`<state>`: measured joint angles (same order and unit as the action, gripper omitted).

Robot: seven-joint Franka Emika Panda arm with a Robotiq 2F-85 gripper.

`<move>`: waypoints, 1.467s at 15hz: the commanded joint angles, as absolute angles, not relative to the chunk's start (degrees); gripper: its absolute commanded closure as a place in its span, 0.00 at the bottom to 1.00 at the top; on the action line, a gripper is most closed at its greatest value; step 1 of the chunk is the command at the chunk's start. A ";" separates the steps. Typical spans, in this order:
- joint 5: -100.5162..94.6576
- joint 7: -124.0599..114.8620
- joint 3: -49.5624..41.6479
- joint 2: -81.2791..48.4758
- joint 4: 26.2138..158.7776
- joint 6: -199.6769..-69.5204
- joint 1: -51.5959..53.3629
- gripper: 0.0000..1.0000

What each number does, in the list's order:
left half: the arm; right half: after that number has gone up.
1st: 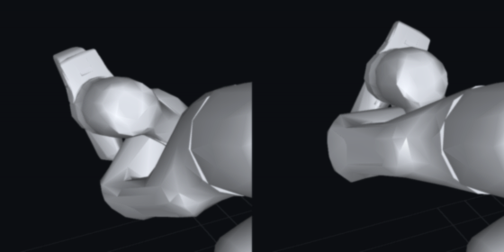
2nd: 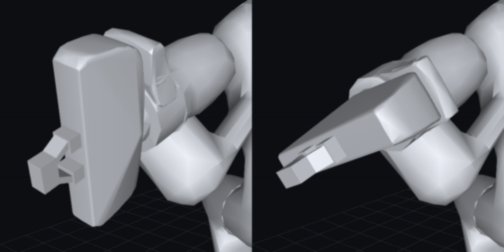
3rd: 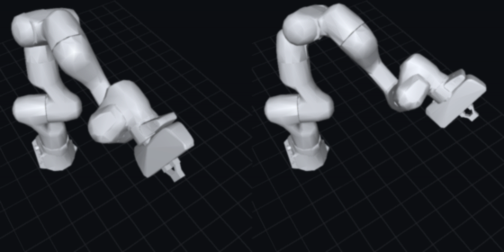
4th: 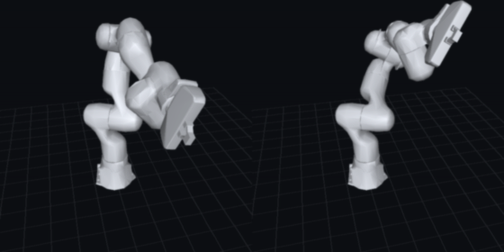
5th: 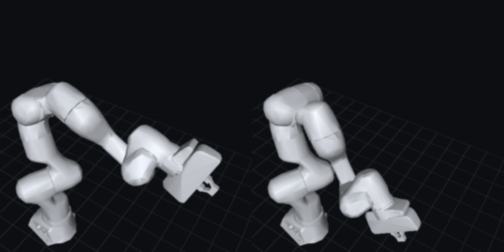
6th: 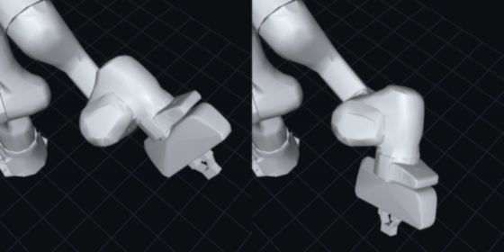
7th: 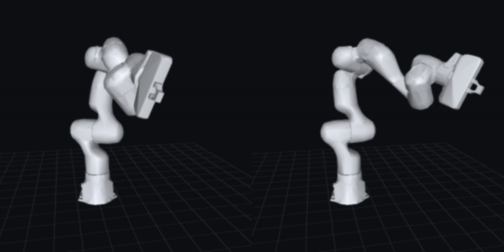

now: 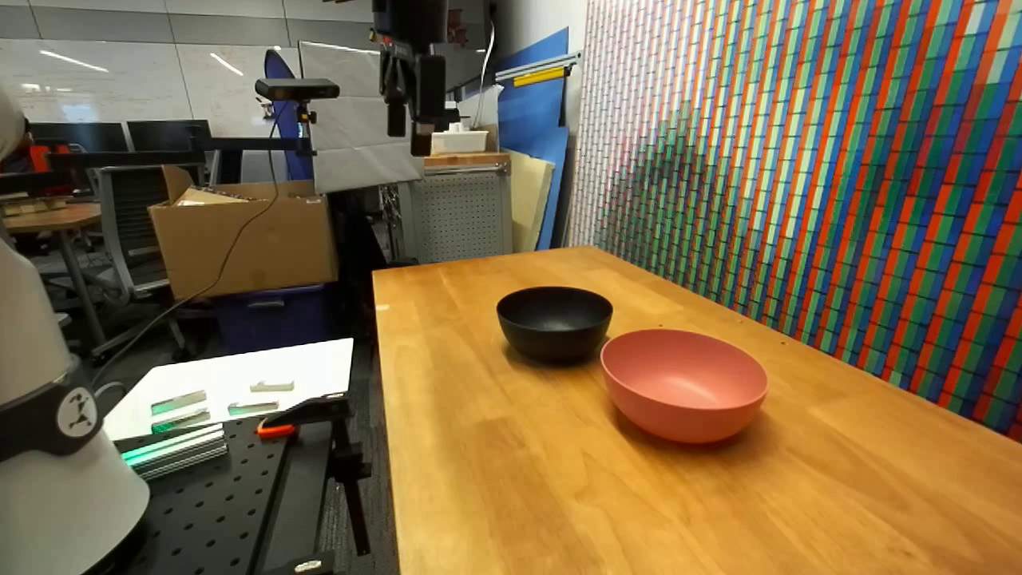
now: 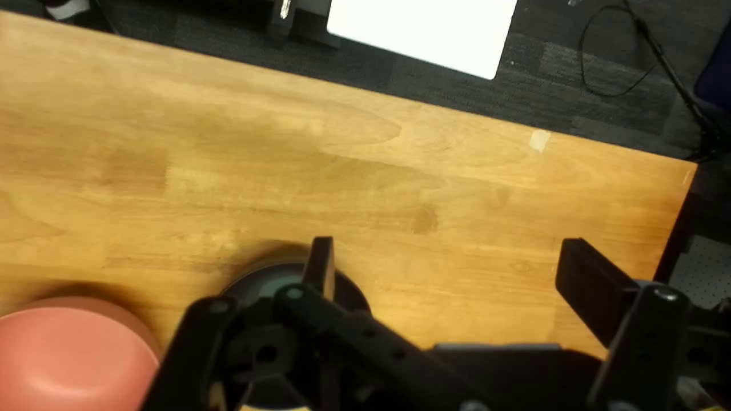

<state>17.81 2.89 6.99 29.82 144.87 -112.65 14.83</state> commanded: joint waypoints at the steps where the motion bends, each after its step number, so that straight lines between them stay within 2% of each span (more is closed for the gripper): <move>1: 13.83 10.03 2.48 28.01 140.44 -115.52 10.40 0.00; 7: 11.62 14.28 -3.94 13.42 126.37 -124.47 4.35 0.00; 15: 9.11 7.66 -0.20 -9.28 112.40 -132.21 3.49 0.00; 22: -0.43 -0.70 1.40 -20.34 108.77 -133.69 5.69 0.00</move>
<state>3.37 3.06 1.18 -16.71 111.59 -133.10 4.67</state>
